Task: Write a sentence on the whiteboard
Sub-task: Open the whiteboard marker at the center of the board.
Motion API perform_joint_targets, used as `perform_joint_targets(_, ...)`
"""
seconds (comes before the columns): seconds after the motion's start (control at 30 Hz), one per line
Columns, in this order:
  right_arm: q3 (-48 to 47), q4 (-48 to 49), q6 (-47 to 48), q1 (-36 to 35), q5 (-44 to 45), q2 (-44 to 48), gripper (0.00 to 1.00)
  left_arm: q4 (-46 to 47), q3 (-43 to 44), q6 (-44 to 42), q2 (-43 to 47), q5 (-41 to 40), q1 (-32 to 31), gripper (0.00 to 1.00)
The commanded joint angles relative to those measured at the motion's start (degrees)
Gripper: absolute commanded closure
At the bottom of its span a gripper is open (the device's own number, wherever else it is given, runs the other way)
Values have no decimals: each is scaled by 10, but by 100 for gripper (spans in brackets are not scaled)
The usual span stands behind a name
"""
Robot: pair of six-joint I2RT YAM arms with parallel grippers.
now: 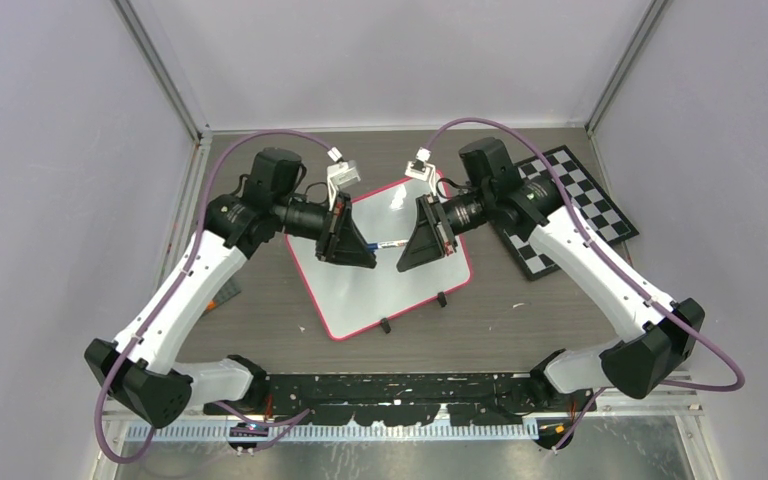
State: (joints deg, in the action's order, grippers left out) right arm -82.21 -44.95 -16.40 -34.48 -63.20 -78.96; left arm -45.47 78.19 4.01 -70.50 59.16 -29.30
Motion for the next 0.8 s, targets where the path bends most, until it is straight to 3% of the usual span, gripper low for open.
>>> perform_joint_targets(0.0,-24,10,5,-20,-7,14,99,33,23,4,-11,-19,-8,100)
perform_joint_targets(0.17,-18,7,8,-20,-10,20,99,18,21,-14,-5,-9,-7,100)
perform_joint_targets(0.27,-20,7,5,-10,-6,21,59,1,22,-33,2,-6,-7,100)
perform_joint_targets(0.3,-20,7,2,-6,-6,21,55,-8,23,-38,5,-9,-7,100)
perform_joint_targets(0.53,-21,19,-12,2,-14,22,62,-2,15,-31,12,-25,-7,100)
perform_joint_targets(0.77,-22,49,-47,6,0,15,54,7,9,-16,8,10,-7,100)
